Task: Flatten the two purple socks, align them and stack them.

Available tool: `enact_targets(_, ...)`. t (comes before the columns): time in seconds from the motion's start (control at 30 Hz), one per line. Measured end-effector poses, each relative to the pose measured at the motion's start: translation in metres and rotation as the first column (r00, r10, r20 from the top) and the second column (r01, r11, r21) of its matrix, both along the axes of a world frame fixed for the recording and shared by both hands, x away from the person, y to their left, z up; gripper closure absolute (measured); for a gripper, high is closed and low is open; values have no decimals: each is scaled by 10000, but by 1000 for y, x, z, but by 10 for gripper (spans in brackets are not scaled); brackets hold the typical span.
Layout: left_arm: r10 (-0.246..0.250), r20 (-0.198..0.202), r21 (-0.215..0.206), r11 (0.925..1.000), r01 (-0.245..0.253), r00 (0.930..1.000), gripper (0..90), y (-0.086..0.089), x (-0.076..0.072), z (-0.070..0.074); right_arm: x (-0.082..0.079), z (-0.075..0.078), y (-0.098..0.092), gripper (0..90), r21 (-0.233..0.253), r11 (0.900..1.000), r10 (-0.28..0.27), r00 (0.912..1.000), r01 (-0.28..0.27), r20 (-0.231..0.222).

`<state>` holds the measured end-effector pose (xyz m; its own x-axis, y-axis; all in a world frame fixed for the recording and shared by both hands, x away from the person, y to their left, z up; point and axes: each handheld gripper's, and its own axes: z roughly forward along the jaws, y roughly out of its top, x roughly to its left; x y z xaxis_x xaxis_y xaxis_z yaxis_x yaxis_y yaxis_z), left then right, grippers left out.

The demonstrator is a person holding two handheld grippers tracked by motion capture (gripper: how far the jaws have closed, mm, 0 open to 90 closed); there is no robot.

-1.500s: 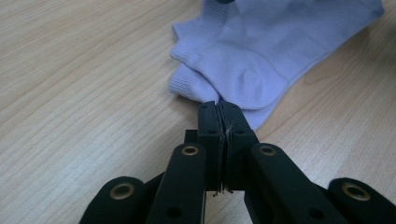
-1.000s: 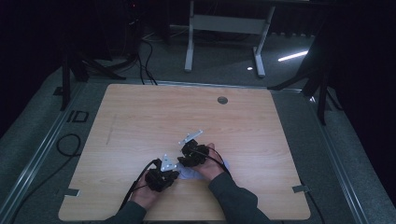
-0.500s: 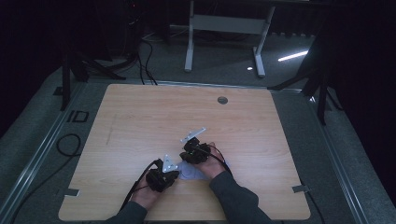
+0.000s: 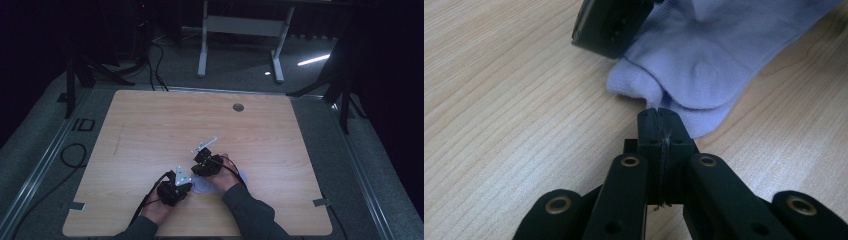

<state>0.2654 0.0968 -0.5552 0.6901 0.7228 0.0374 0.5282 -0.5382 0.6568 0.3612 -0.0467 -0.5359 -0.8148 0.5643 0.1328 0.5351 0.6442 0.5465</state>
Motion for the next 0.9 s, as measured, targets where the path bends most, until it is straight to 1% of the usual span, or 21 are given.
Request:
enact_targets(0.03,2,20,18,10000,-2,10000,892,0,0,0,-1,3,-2,880,84,10000,-5,10000,4,59)
enact_targets(0.23,49,26,21,10000,-49,10000,892,-1,1,0,-2,9,-7,884,329,9995,-32,9999,29,103)
enact_targets(0.27,71,17,-4,10000,-71,10000,892,-1,1,0,-3,11,-9,884,438,9990,-15,9999,9,127)
enact_targets(0.37,118,25,-14,9999,-118,9999,892,-1,1,0,-7,17,-12,884,786,9968,130,9999,-135,75)
enact_targets(0.43,120,30,-10,9999,-120,9999,892,-1,1,0,-8,18,-12,884,831,9963,187,9997,-199,147)
enact_targets(0.5,126,32,-37,9999,-126,9999,892,-1,1,0,-14,24,-11,885,986,9943,376,9990,-398,238)
enact_targets(0.57,144,58,-21,9999,-144,9999,892,-1,1,0,-17,27,-10,885,1104,9928,446,9987,-471,248)
enact_targets(0.63,153,72,-19,9999,-153,9999,893,-1,1,-1,-17,27,-9,885,1169,9918,494,9986,-511,169)
enact_targets(0.67,153,72,-19,9999,-153,9999,893,-1,1,-1,-17,26,-8,885,1225,9910,532,9986,-535,55)
enact_targets(0.77,236,84,12,9997,-237,9997,892,0,1,0,-16,18,-4,880,938,9941,549,9985,-546,-7)
enact_targets(0.83,309,37,-43,9995,-309,9995,892,1,1,0,-14,12,-3,877,914,9947,481,9988,-469,-106)
enact_targets(0.9,361,-47,19,9993,-361,9993,891,4,0,1,-13,8,-2,877,912,9950,419,9989,-400,-191)
